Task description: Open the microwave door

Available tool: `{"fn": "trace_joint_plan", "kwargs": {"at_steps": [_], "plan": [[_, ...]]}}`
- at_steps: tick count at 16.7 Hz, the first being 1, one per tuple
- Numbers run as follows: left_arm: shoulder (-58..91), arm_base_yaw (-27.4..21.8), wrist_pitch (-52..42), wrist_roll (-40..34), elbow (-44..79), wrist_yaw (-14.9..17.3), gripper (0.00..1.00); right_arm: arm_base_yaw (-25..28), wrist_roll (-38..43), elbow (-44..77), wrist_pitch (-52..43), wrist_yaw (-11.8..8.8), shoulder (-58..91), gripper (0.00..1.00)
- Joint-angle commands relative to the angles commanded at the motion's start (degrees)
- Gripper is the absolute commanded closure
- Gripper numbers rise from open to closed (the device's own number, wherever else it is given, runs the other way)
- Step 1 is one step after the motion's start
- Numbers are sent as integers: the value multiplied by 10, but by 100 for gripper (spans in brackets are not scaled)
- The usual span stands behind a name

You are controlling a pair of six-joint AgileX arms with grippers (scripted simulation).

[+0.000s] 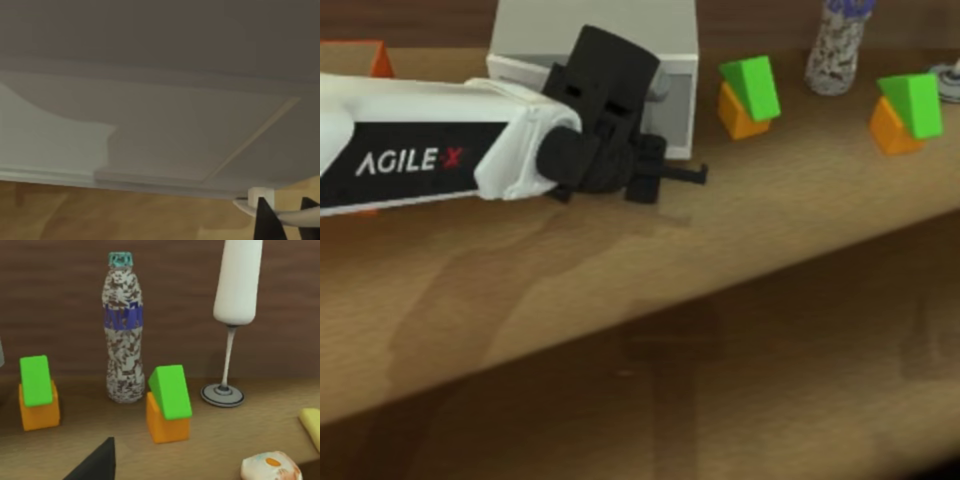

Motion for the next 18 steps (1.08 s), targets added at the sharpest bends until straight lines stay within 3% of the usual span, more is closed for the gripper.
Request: {"fn": "trace_joint_plan", "kwargs": {"at_steps": [8,18], "plan": [[-14,6,10,22,-21,19,100,0,0,0,0,0,0,0],[-15,6,11,23,-22,19,100,0,0,0,0,0,0,0]]}}
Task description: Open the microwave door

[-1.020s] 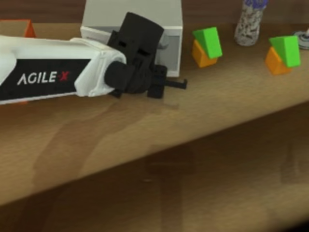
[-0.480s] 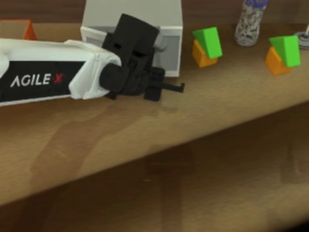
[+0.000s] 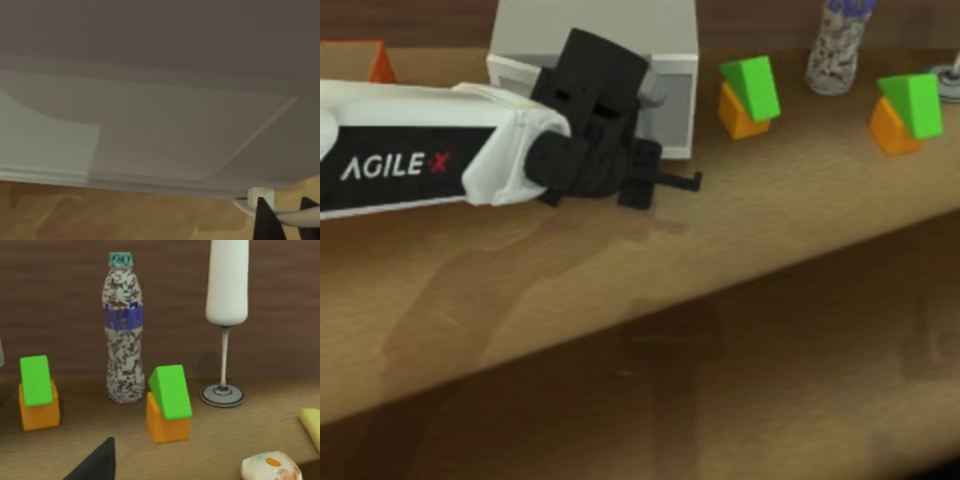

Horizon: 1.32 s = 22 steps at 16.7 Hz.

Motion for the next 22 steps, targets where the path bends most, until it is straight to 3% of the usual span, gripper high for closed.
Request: {"fn": "trace_joint_plan", "kwargs": {"at_steps": [14,22], "plan": [[0,0,0,0,0,0,100,0,0,0,0,0,0,0],[-15,7,10,25,-21,21,100,0,0,0,0,0,0,0]]}}
